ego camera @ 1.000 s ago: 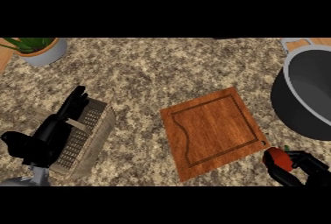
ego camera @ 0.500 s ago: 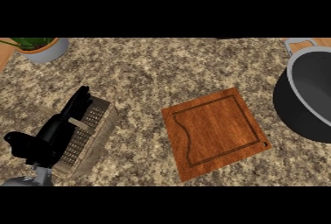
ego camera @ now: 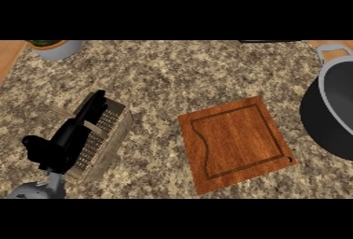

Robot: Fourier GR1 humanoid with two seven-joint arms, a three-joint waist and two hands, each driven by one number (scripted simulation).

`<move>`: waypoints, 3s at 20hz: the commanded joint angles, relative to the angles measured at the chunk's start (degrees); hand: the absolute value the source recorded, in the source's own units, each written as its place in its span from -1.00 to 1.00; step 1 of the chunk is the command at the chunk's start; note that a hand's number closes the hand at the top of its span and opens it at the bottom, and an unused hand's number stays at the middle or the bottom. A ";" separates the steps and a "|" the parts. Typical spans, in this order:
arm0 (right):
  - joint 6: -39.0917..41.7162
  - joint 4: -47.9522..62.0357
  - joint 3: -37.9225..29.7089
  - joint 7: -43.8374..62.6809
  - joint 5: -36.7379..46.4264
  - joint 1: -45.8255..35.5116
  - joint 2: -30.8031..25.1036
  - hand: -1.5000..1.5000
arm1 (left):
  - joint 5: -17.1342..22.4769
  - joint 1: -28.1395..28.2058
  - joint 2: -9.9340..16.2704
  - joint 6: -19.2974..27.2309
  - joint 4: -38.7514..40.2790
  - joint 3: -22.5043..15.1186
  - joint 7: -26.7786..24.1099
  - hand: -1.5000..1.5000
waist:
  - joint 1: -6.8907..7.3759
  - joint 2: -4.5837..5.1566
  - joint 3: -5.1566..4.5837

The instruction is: Pick the bell pepper from the cutting board and place it in the pot

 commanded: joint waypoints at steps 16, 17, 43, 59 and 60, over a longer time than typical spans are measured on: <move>-0.90 -10.23 -2.24 38.09 8.89 -5.57 -25.88 1.00 | -2.73 -0.17 -4.15 -1.24 10.88 -4.09 2.14 0.00 | 3.88 2.05 -0.87; -1.04 -11.18 -0.14 40.81 10.76 -5.82 -26.78 1.00 | -1.32 -0.75 -2.36 -2.53 9.92 -2.13 2.78 0.00 | 4.24 1.98 -0.87; 25.25 27.43 34.59 72.36 25.03 -53.29 -26.23 -1.00 | -3.47 -3.25 -5.91 -5.32 18.00 -3.44 -0.58 0.00 | 6.80 2.03 -0.59; -15.57 30.46 7.91 48.48 20.63 -60.56 -17.14 -1.00 | -3.73 -0.90 -5.36 -3.59 16.13 -0.93 0.01 0.00 | 2.34 1.03 -0.62; -16.33 32.64 6.10 45.08 20.24 -61.04 -17.80 -1.00 | -3.73 -0.44 -4.69 -3.65 14.70 -0.55 0.13 0.00 | 2.79 1.11 -0.58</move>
